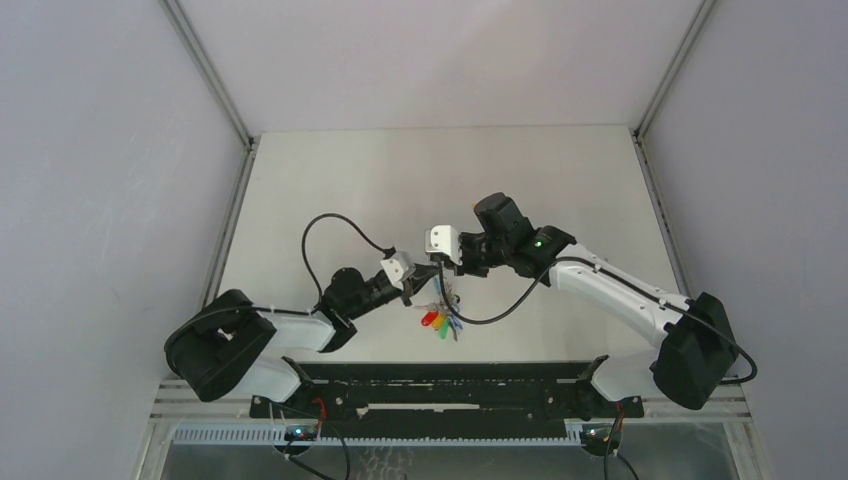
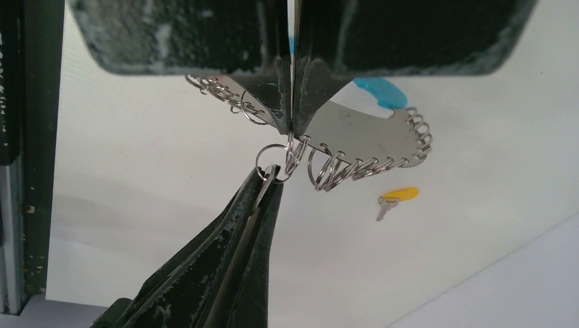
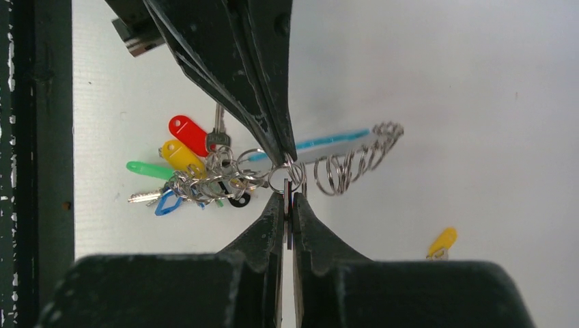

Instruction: Put the keys on the keyring

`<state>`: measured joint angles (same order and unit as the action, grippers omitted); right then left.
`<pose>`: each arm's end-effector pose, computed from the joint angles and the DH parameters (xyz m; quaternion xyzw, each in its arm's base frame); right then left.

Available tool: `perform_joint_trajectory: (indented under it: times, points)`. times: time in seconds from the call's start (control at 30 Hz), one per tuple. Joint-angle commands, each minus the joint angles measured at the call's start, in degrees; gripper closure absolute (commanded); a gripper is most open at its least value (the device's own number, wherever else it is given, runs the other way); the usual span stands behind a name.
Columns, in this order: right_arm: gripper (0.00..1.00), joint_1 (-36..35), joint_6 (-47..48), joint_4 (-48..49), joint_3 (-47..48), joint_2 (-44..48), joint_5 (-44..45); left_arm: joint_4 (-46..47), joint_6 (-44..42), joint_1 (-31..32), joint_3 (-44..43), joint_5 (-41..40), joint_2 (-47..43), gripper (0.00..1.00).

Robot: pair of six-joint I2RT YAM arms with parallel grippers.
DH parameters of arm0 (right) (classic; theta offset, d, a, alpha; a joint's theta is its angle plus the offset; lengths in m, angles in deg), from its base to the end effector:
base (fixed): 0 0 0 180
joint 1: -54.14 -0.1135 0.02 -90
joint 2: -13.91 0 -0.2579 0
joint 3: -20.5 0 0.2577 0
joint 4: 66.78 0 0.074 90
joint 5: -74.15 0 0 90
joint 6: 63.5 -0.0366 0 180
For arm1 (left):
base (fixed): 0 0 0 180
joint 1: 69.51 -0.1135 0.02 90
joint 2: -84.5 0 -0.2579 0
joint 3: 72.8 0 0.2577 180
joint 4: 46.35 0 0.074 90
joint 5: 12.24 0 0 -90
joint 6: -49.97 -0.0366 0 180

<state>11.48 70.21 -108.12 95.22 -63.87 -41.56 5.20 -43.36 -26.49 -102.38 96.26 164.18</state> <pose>0.2093 0.2144 0.2770 -0.6779 0.5963 0.2016 0.3797 0.1732 -0.1775 0.1723 0.3770 0.5881 -0.3455 0.6266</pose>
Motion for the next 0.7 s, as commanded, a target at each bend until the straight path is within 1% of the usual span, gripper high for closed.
perform_joint_trajectory:
  times: [0.0, 0.23, 0.5, 0.67]
  points:
    - [1.0, 1.78, -2.96, 3.96, -1.34, 3.64, 0.67, 8.38, 2.11, 0.13, 2.09, -3.22, 0.92, 1.0]
    - [1.0, 3.64, -5.22, 6.1, -4.37, 2.89, 0.26, 12.52, 3.12, 0.13, 3.45, -4.25, 1.86, 1.0]
    - [1.0, 4.25, -7.1, 8.58, -4.92, -0.4, 0.21, 13.35, 3.1, 0.17, 3.79, -4.07, 2.58, 1.0]
    - [1.0, 3.87, -7.47, 9.68, -4.92, -0.27, 1.98, 13.41, 2.87, 0.22, 3.92, -3.58, 2.66, 1.0]
